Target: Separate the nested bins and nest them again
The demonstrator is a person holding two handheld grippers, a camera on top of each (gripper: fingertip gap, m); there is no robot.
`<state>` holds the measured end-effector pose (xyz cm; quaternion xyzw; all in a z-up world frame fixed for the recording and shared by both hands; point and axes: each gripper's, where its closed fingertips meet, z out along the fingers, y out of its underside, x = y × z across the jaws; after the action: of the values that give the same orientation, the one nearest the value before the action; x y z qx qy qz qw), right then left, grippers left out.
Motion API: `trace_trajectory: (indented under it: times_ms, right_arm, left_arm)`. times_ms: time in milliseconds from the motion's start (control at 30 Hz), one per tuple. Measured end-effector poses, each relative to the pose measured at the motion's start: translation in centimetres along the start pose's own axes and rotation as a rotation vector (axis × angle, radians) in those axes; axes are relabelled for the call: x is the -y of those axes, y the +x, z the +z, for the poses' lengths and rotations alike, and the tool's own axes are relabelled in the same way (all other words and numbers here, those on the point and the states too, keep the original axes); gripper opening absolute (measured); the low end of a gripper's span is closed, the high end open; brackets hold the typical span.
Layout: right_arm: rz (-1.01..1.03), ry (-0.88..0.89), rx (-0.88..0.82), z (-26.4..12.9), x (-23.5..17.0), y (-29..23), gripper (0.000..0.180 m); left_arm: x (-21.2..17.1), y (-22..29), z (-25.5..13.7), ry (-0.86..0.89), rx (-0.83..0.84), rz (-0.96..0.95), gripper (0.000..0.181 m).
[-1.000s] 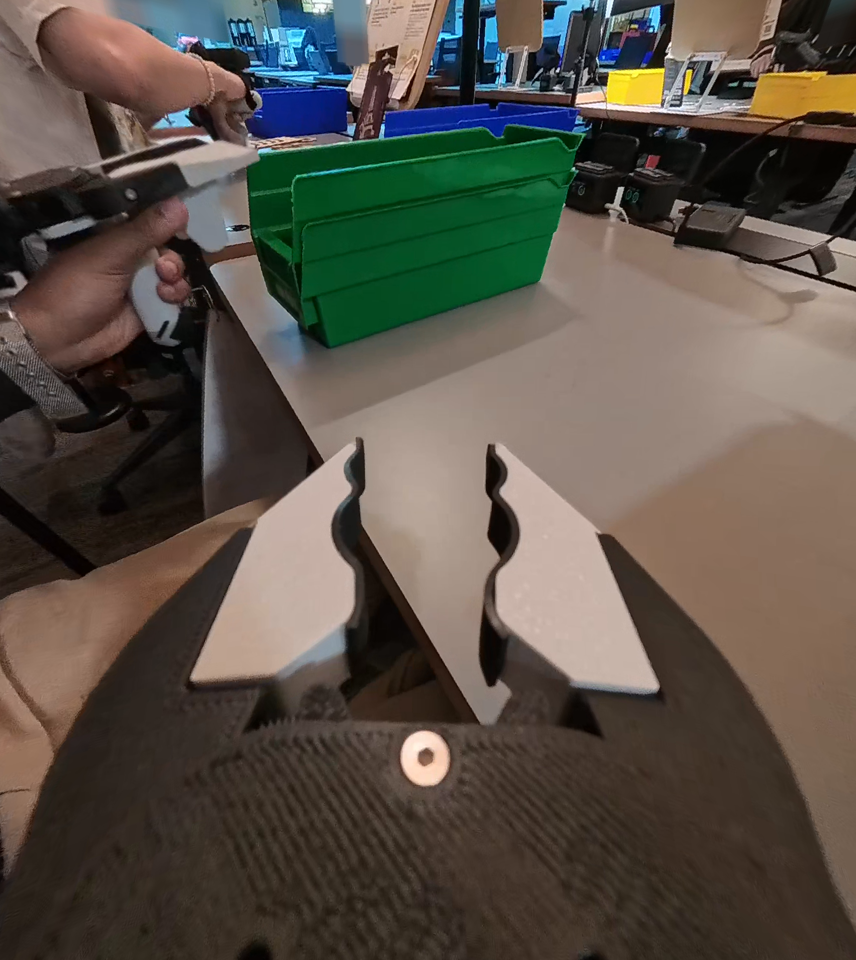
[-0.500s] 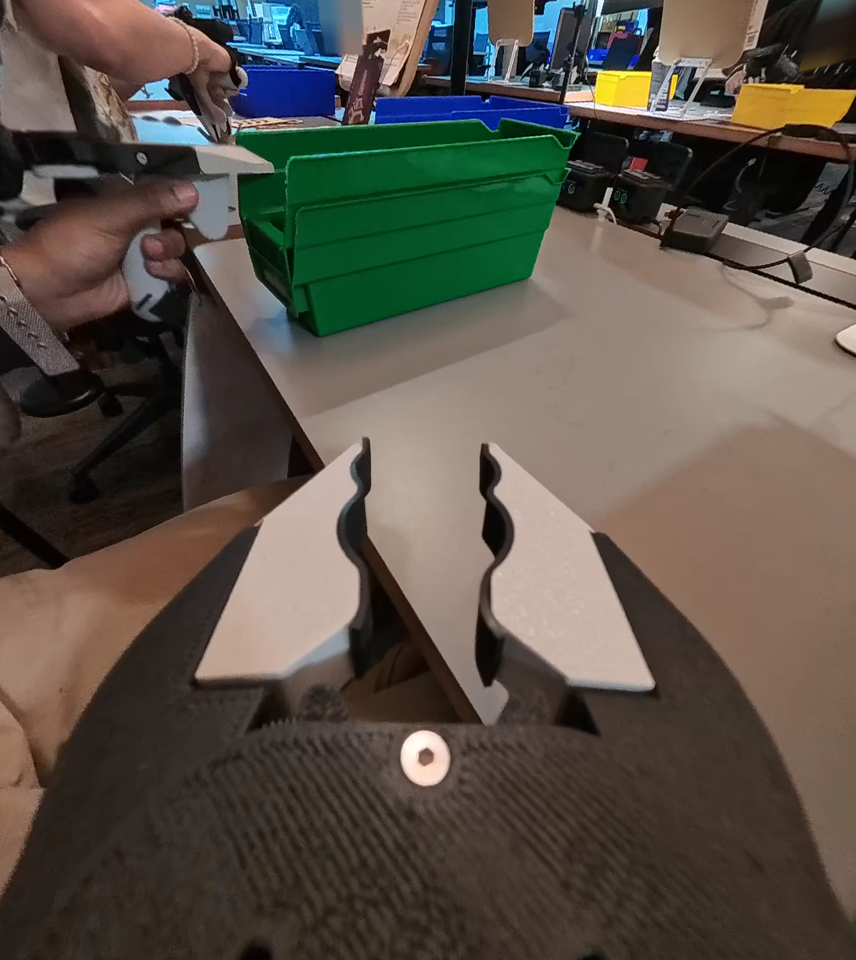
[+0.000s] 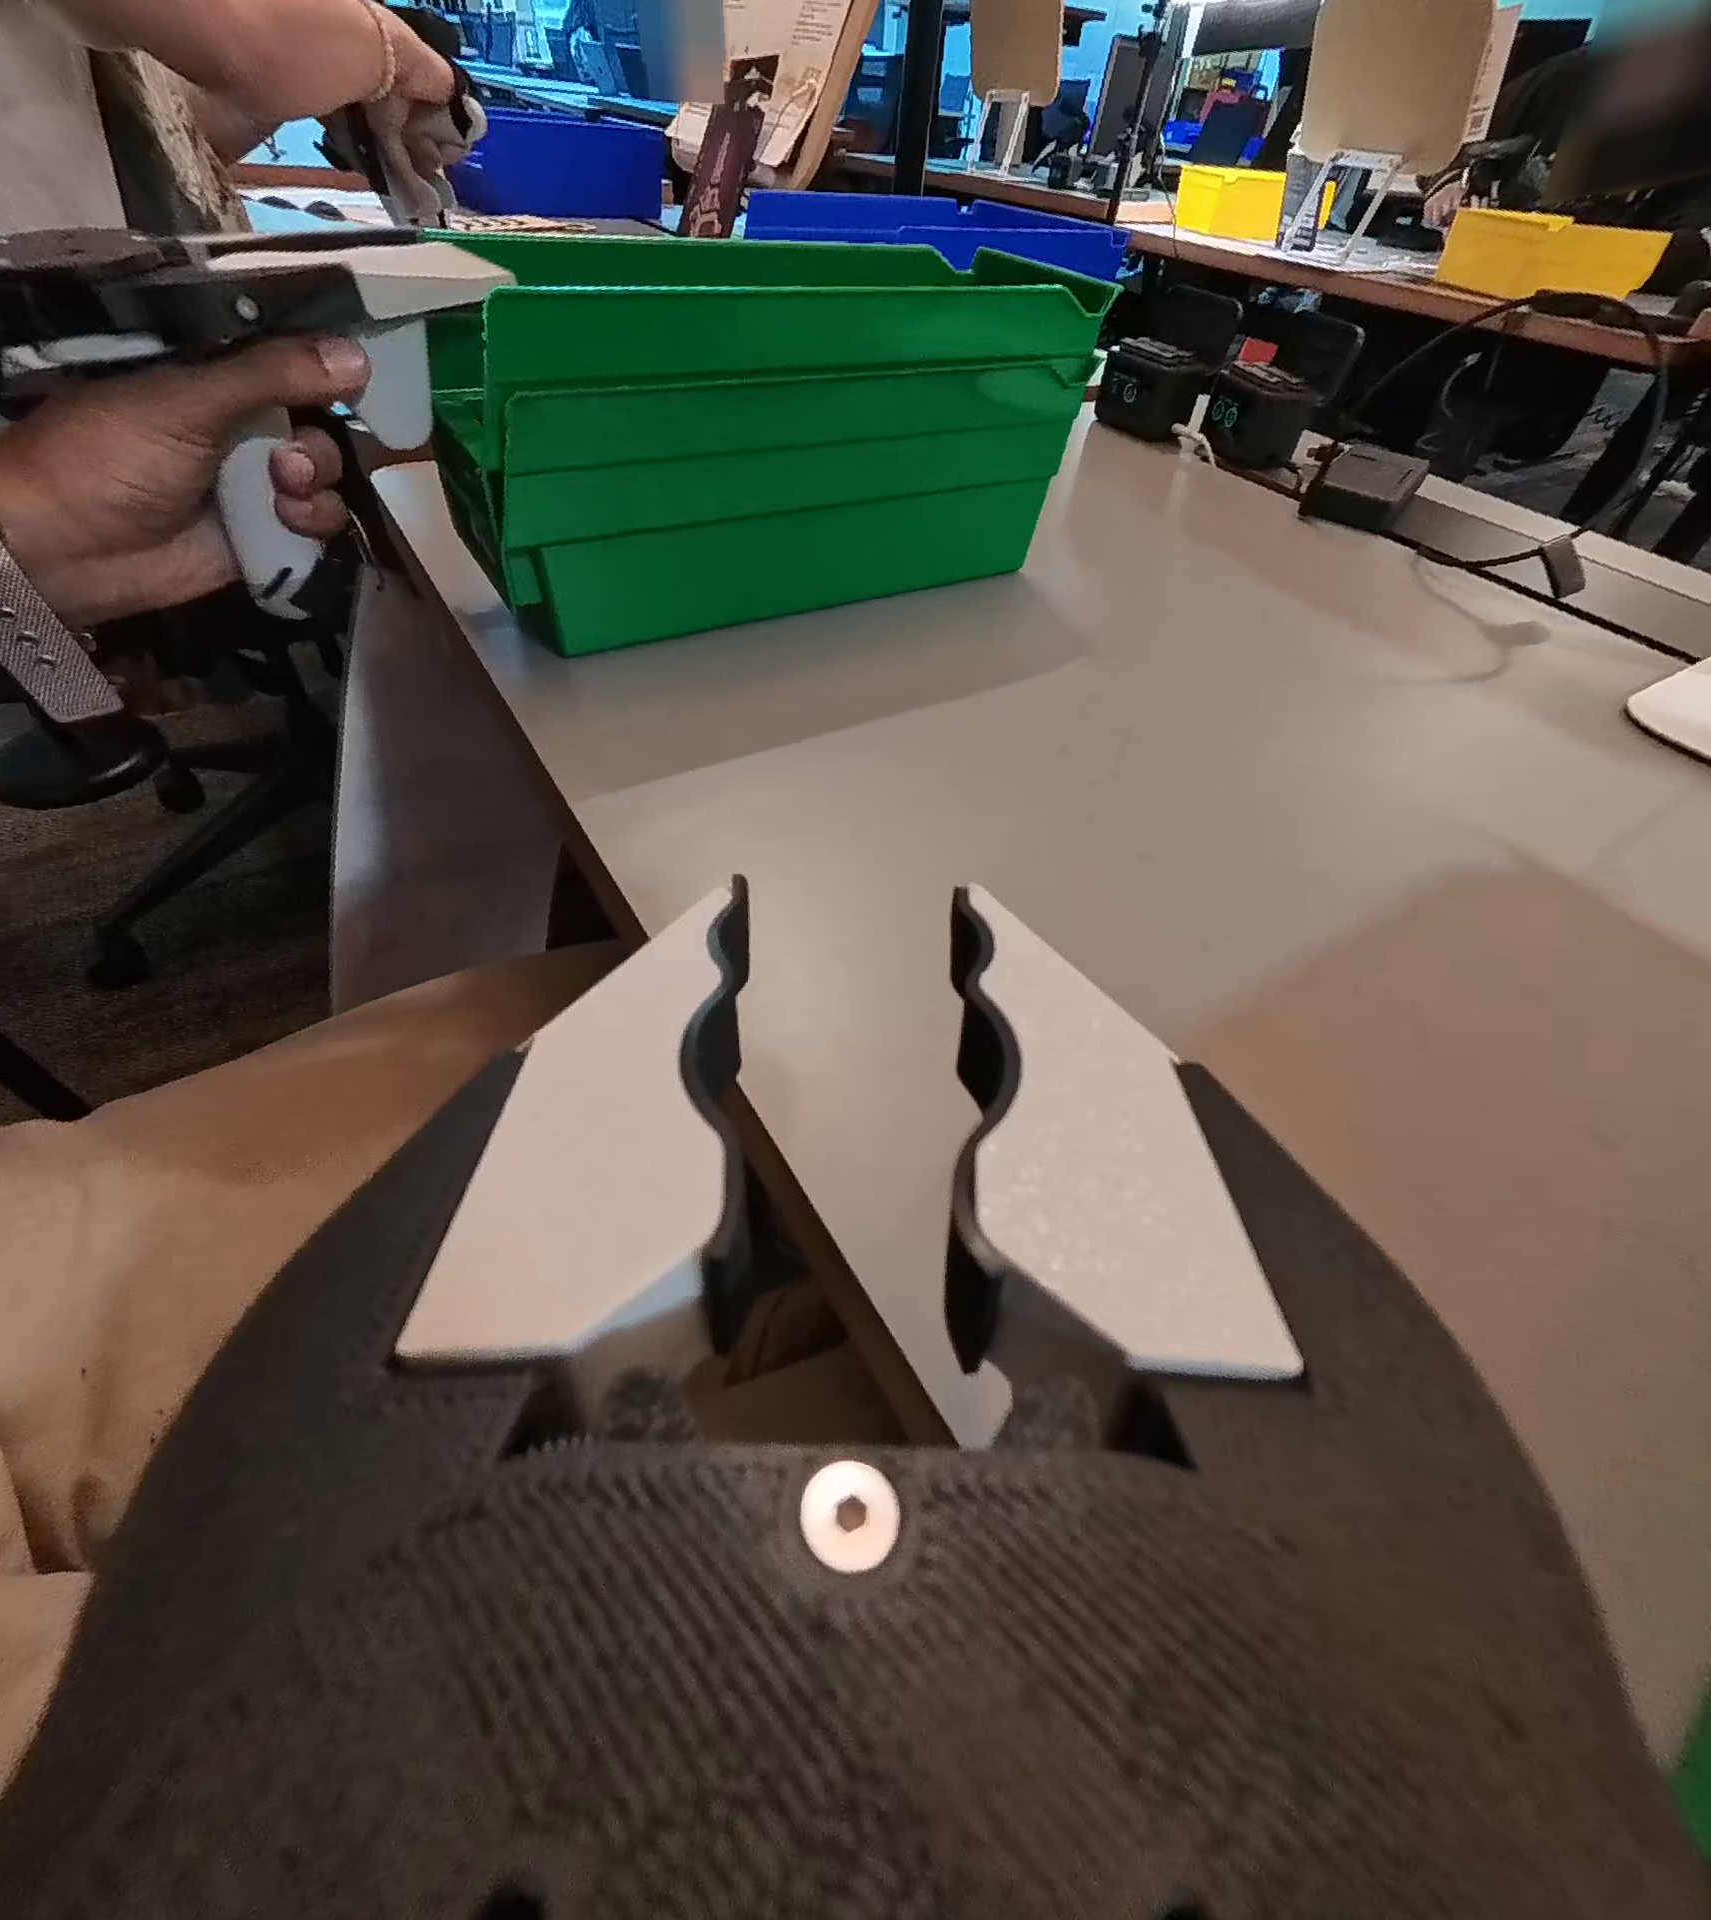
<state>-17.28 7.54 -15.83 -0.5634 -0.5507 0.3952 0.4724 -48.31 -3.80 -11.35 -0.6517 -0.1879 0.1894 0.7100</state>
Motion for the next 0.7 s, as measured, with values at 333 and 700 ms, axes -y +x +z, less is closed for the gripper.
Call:
trace_trajectory:
  times_ms: [333, 700]
  right_arm:
    - [-0.005, -0.013, -0.023, -0.5, -0.4, 0.4, 0.037]
    - [-0.027, -0.02, -0.035, -0.7, -0.6, 0.5, 0.035]
  left_arm:
    - [-0.6, 2.4, 0.8, -0.071, -0.044, 0.106, 0.0]
    - [-0.9, 1.9, 1.3, -0.089, -0.061, -0.012, 0.0]
